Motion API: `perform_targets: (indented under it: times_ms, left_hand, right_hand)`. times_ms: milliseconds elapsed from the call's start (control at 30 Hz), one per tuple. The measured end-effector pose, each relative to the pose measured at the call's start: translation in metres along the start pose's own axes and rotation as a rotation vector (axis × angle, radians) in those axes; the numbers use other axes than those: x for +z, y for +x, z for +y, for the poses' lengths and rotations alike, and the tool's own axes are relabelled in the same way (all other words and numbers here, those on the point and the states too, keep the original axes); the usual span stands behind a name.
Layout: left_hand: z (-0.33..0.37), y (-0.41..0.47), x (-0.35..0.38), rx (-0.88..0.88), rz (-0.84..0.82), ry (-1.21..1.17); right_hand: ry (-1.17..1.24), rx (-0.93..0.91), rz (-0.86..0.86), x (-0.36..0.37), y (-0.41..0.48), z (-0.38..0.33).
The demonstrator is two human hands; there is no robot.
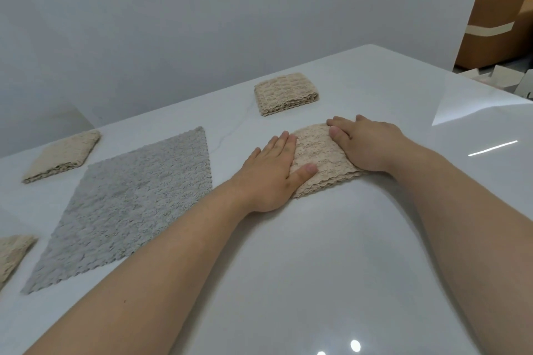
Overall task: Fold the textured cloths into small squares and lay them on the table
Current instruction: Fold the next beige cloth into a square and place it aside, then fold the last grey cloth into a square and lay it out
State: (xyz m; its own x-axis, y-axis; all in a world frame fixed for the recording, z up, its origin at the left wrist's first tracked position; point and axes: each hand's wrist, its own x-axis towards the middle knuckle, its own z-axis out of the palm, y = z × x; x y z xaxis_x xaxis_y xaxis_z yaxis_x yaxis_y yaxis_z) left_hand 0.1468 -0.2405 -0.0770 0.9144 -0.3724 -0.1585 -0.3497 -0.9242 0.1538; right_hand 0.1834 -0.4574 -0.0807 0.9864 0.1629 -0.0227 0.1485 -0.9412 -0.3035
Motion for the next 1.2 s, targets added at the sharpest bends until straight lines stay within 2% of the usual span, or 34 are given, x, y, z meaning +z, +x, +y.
perform_targets:
  times_ms: [133,233,400,500,667,833,967,1033,1133,1200]
  left_hand:
    - [-0.002,0.004,-0.016,0.022,-0.089,-0.007]
    - [0.002,0.011,-0.032,-0.035,-0.092,-0.122]
    - [0.008,0.016,-0.018,-0.019,-0.02,-0.052]
    - [0.003,0.012,-0.01,-0.028,0.056,-0.137]
    - [0.003,-0.017,-0.017,-0.084,0.211,-0.354]
    - [-0.025,-0.068,-0.018,-0.135,0.364,-0.278]
    - [-0.073,-0.111,-0.017,-0.312,0.443,-0.262]
    - [-0.1,-0.13,-0.02,-0.44,0.472,-0.25]
    - [-0.144,-0.155,-0.027,-0.656,0.492,-0.255]
    - [-0.176,-0.168,-0.028,-0.781,0.495,-0.256]
  right_hand:
    - [0.045,0.0,-0.017,0.0,0.003,0.0]
    - [0.039,0.006,0.006,0.002,0.002,0.0]
    - [0.055,0.029,0.037,0.005,0.001,0.001]
    - [0.067,0.023,0.06,0.005,0.0,-0.001]
    - [0.057,-0.049,0.276,-0.001,-0.01,-0.009]
    - [-0.002,-0.193,0.48,-0.001,-0.025,-0.034]
    - [-0.149,-0.456,0.6,0.008,-0.042,-0.083]
    - [-0.182,-0.537,0.558,0.012,-0.049,-0.119]
    - [-0.097,-0.501,0.367,0.022,-0.046,-0.172]
    - [0.063,-0.398,0.265,0.032,-0.032,-0.198]
